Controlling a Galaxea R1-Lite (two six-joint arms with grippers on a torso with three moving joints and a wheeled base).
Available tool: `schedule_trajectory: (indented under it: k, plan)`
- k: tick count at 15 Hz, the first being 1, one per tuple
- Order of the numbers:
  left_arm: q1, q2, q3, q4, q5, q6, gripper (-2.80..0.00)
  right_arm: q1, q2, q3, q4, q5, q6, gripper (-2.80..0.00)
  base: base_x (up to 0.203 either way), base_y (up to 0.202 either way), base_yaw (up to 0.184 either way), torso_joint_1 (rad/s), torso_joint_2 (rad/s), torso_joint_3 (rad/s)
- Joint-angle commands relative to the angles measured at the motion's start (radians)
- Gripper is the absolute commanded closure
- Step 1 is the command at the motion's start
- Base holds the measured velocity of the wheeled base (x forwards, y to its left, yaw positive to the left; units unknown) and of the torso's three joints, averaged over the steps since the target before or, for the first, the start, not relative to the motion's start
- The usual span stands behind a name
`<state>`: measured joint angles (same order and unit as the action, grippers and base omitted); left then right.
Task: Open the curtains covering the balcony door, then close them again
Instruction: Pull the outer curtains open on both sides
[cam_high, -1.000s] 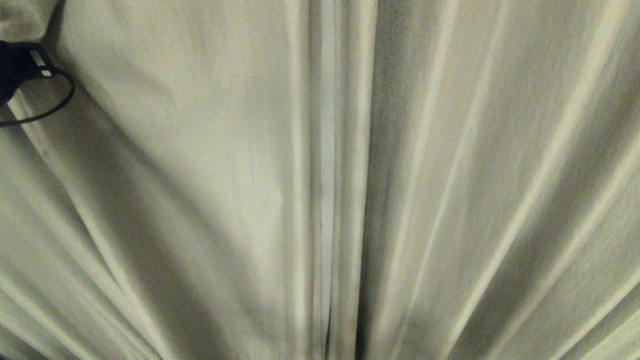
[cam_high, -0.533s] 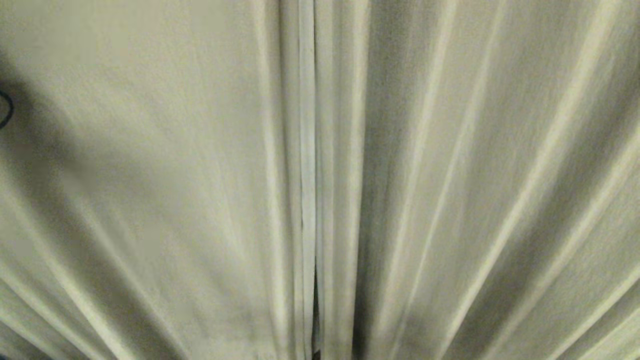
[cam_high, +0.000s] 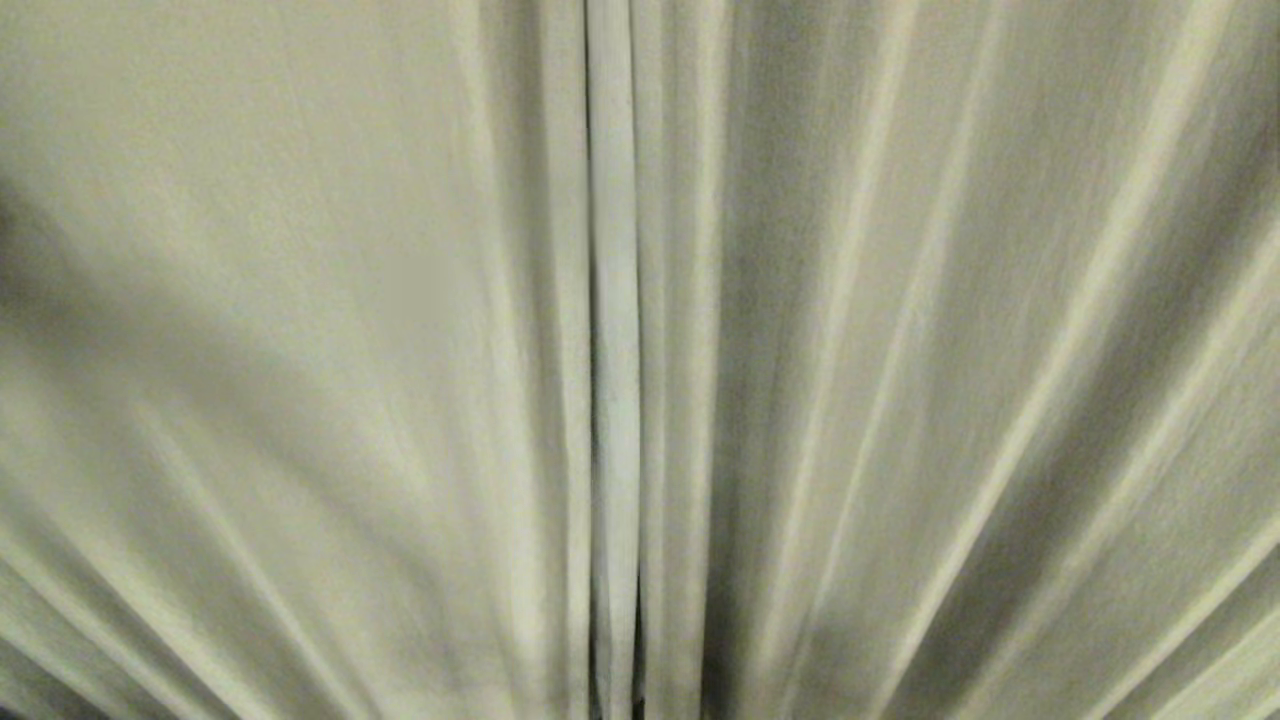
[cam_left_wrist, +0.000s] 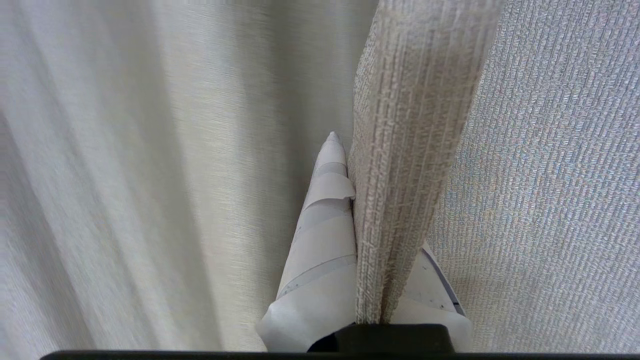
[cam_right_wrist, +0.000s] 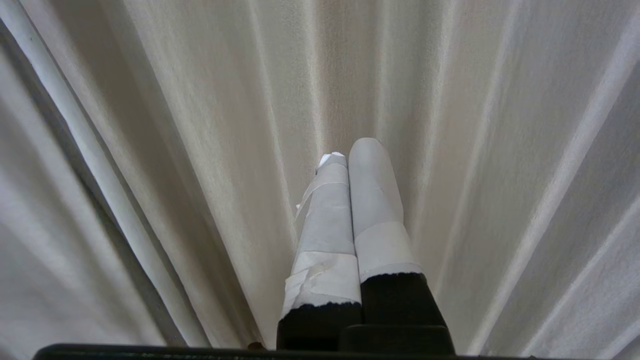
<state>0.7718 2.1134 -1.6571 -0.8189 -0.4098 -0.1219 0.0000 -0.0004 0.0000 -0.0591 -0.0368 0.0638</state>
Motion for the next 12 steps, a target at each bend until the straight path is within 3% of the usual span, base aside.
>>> schedule_trajectory:
  k: [1,7,12]
  plan:
    - [0.021,0.058,-0.040,0.000,-0.003,-0.018,0.00,0.000,0.000,0.000,-0.001,0.000,0.001,0.00,0.000,0.000,0.000,0.000,0.00,0.000]
    - [0.069,0.088,-0.043,-0.025,-0.001,-0.112,0.00,0.000,0.000,0.000,-0.001,0.000,0.001,0.00,0.000,0.000,0.000,0.000,0.00,0.000]
    - [0.093,0.120,-0.098,-0.023,-0.001,-0.119,0.00,0.000,0.000,0.000,-0.001,0.000,0.001,0.00,0.000,0.000,0.000,0.000,0.00,0.000]
